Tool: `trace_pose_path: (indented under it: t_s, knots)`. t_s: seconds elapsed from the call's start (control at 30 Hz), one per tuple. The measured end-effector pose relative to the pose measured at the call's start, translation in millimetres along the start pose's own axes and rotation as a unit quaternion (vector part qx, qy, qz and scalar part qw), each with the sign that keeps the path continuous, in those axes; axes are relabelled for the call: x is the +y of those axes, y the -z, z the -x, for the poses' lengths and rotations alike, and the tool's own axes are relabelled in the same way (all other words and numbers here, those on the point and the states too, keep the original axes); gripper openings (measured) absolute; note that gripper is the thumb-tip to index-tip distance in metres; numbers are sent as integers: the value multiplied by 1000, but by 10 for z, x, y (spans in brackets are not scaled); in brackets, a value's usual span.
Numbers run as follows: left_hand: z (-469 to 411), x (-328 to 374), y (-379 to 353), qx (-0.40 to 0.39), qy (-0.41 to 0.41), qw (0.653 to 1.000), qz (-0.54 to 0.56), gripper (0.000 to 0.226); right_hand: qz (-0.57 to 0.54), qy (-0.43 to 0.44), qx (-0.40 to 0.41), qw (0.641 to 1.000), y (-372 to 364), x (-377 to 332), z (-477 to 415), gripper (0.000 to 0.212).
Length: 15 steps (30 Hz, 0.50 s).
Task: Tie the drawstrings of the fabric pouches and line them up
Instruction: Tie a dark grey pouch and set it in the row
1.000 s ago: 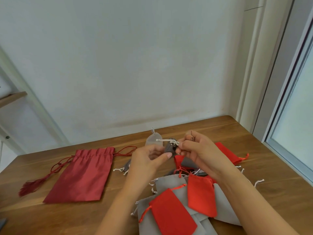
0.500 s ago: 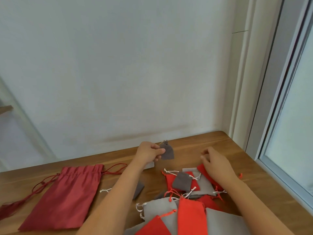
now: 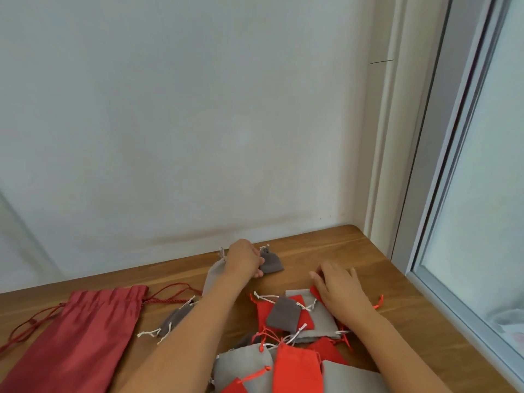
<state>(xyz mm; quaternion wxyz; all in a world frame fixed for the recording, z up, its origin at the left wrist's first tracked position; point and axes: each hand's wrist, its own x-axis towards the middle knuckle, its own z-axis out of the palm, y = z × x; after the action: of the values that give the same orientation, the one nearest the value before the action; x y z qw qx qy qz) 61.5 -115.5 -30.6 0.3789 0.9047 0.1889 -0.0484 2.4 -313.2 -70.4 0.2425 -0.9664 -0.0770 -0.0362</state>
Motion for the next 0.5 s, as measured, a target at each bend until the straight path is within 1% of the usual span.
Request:
trace_pose_path:
  t_s: [0.07, 0.13, 0.2, 0.23, 0.3, 0.37, 0.43, 0.5]
  knots:
    - [-12, -7, -34, 14, -21, 999, -46, 11, -8, 35, -25, 999, 45, -20, 45, 24]
    - [-9, 24, -22, 33, -50, 993, -105, 7, -24, 89, -42, 995, 112, -28, 84, 28]
    - [30, 41, 30, 58, -75, 982, -166, 13, -35, 127, -62, 989, 143, -22, 119, 26]
    - [72, 57, 68, 72, -93, 977, -178, 14, -33, 136, -70, 988, 145, -18, 126, 27]
    - [178, 94, 163, 91, -134, 971, -179, 13, -26, 134, -79, 988, 153, -28, 129, 31]
    - [312, 110, 281, 88, -176, 967, -161, 14, -20, 118, -82, 989, 190, -55, 134, 35]
    - [423, 78, 394, 58, -208, 966, -145, 14, -30, 104, -84, 991, 222, -63, 140, 41]
    - [554, -29, 517, 22, -226, 966, -124, 12, -37, 95, -104, 989, 229, -105, 171, 45]
